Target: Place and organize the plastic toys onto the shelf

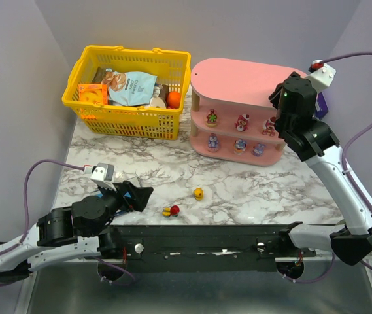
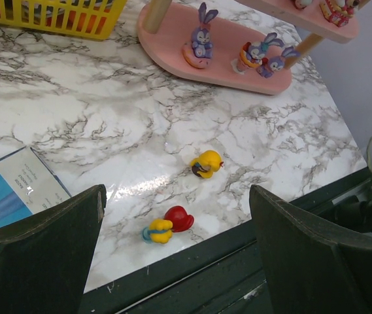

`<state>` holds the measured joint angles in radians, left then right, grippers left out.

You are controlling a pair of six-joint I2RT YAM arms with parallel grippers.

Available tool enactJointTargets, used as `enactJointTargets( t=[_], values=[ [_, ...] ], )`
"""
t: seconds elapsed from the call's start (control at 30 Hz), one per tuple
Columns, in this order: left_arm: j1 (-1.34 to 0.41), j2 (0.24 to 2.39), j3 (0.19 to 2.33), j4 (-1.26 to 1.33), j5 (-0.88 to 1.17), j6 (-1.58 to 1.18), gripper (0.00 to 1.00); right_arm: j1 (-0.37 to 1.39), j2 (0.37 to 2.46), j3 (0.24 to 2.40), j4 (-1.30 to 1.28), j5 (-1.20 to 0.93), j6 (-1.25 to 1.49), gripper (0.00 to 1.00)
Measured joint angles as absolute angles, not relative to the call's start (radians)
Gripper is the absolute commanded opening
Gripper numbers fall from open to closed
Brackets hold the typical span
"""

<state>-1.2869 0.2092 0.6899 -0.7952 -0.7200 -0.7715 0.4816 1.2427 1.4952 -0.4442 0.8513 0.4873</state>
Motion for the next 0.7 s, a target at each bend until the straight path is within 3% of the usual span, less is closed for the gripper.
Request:
enactJointTargets(
  t=[0.23, 0.7],
  values=[
    [-1.287, 0.212, 0.690, -0.796, -0.720, -0.772, 0.99, 0.475, 1.243, 1.487, -0.435, 0.852, 0.503, 0.29],
    [-1.287, 0.213, 0.690, -0.796, -0.720, -0.772, 0.99, 0.463, 1.250, 1.487, -0.421, 0.852, 0.506, 0.47]
  ],
)
